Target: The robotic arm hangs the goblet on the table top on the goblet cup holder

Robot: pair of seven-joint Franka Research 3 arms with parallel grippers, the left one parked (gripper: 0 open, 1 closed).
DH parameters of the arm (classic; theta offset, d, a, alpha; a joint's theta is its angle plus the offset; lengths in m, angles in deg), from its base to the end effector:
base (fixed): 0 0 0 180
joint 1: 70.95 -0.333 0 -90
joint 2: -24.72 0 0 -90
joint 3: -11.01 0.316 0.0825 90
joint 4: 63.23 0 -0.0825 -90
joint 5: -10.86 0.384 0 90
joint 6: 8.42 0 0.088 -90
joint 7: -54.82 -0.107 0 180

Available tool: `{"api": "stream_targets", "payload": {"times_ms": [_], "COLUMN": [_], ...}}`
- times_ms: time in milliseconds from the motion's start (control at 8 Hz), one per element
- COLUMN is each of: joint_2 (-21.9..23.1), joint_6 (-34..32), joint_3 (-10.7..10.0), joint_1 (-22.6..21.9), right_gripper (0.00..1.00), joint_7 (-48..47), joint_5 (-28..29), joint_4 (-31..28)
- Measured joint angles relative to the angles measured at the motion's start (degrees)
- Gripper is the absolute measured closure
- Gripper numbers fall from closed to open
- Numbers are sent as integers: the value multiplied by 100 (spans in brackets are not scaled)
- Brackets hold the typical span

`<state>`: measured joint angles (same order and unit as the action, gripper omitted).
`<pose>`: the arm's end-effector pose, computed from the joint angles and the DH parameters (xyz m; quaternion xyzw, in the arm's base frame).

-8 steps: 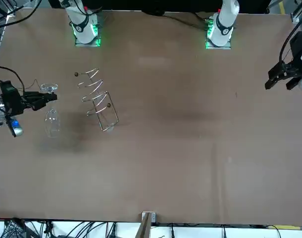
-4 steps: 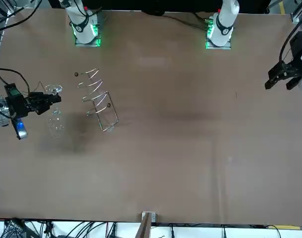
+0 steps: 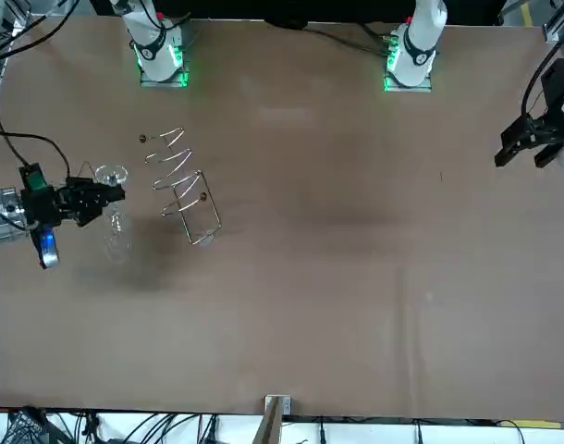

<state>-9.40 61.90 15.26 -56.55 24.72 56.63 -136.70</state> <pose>0.6588 -0.0349 0.4147 -0.8149 0.2902 0.3574 0.3522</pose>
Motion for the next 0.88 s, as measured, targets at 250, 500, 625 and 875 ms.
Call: {"api": "stream_targets", "payload": {"times_ms": [250,500,625,875], "joint_2": [-127,-256,-305,-348], "joint_6": [273,486,516,531], "joint_3": [4,17,19,19], "joint_1": [-60,-192,-291,-388], "right_gripper": [89,89,89,89], "joint_7": [-122,-161,-196,-347], "joint_5": [151,193,196,281], "joint_4": [-1,-8,-18,-75]}}
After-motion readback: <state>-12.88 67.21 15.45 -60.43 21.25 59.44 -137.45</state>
